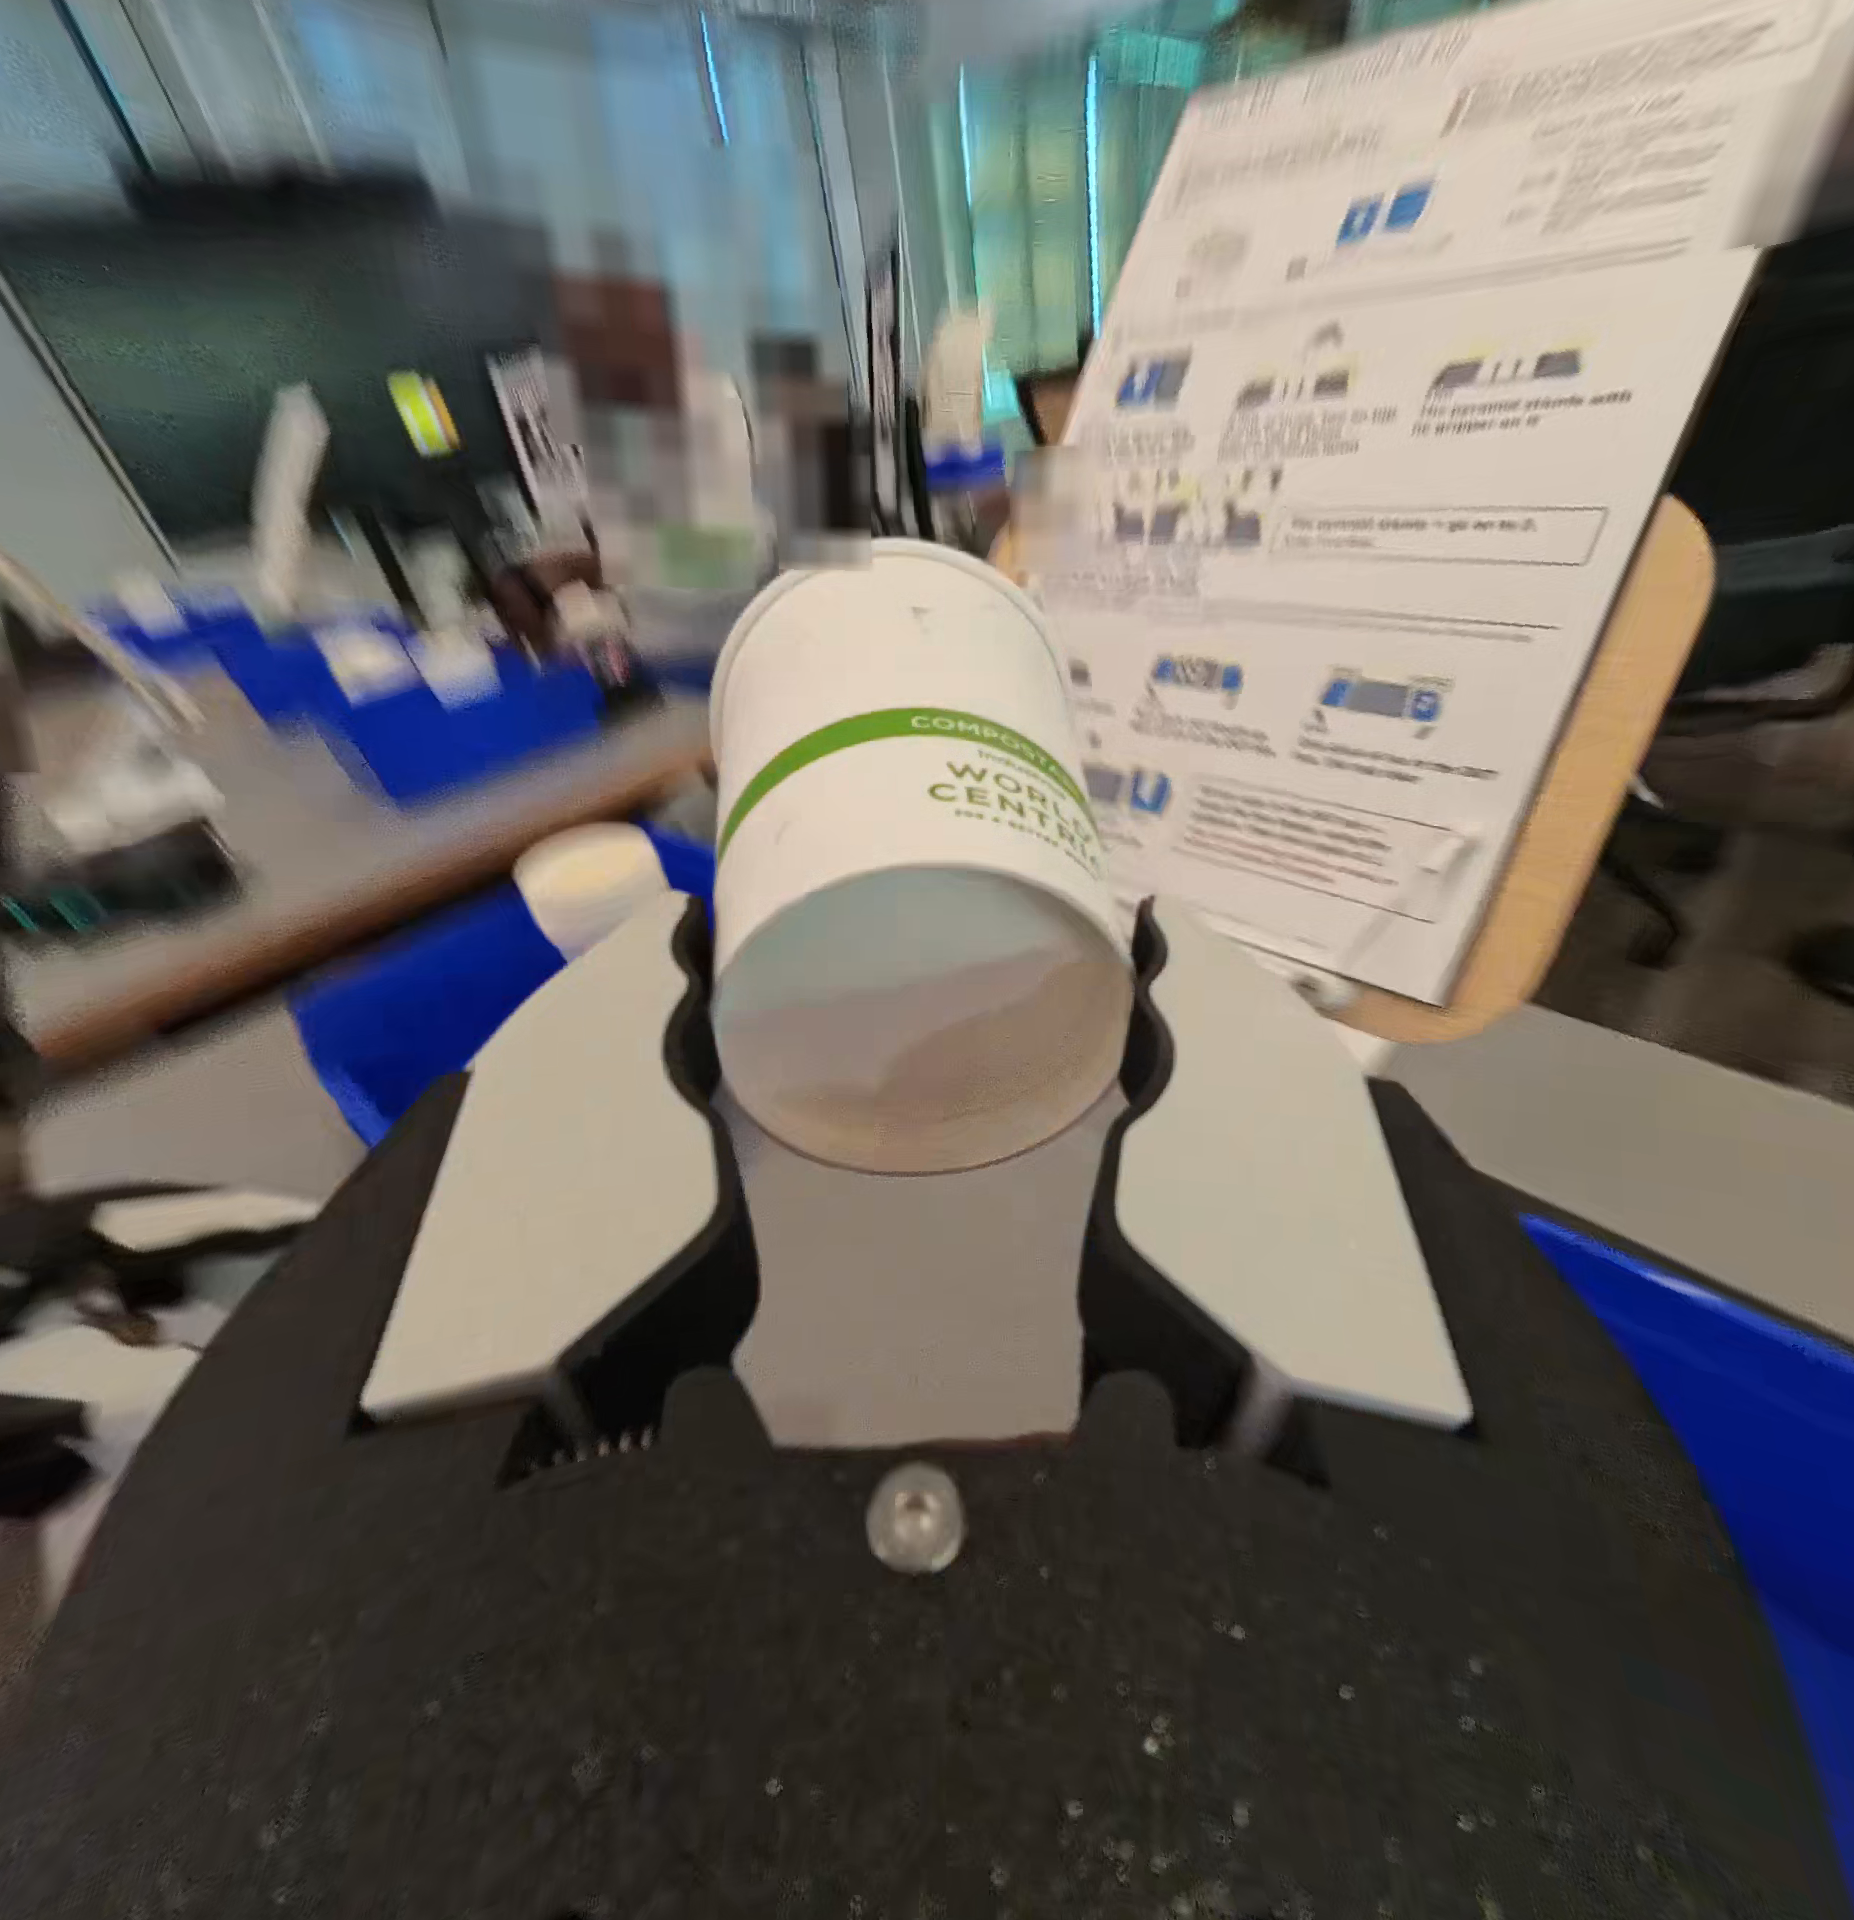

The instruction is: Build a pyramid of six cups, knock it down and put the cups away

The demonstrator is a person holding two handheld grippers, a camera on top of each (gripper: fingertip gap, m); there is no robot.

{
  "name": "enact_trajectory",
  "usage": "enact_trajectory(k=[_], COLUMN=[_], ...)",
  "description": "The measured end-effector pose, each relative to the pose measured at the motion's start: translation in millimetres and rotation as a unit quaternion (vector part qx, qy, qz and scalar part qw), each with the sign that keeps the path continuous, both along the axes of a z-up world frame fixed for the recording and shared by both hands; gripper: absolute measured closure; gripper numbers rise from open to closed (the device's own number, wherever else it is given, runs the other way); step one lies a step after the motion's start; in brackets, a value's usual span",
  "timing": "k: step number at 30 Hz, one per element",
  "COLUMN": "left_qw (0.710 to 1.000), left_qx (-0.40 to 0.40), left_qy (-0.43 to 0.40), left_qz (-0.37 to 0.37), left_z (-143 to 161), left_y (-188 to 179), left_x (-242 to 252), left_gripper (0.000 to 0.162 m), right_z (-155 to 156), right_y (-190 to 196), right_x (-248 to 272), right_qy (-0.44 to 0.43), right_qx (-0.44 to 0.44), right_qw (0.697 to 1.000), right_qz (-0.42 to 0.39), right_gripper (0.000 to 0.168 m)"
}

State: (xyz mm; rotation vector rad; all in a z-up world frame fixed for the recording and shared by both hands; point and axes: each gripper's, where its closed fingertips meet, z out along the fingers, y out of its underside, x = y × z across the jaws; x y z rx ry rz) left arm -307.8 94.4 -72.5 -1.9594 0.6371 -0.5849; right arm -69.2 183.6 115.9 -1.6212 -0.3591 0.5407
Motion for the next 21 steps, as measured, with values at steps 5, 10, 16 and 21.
enact_trajectory(k=[5, 10, 16, 21], left_qw=[0.999, 0.998, 0.997, 0.997], left_qx=[-0.022, -0.056, -0.073, -0.070], left_qy=[0.005, -0.013, 0.003, 0.005], left_qz=[0.030, 0.012, -0.010, -0.015], left_z=[-40, -56, -71, -70], left_y=[-30, -32, -39, -39], left_x=[-18, -14, -4, -5], left_gripper=[0.087, 0.089, 0.091, 0.091], right_z=[-36, -108, -197, -230], right_y=[29, 49, 48, 39], right_x=[14, 23, 15, 16], right_qy=[-0.317, -0.444, -0.479, -0.479], right_qx=[-0.167, -0.350, -0.463, -0.494], right_qw=[0.934, 0.825, 0.744, 0.723], right_qz=[0.002, 0.017, 0.050, 0.061], right_gripper=[0.092, 0.092, 0.092, 0.092])
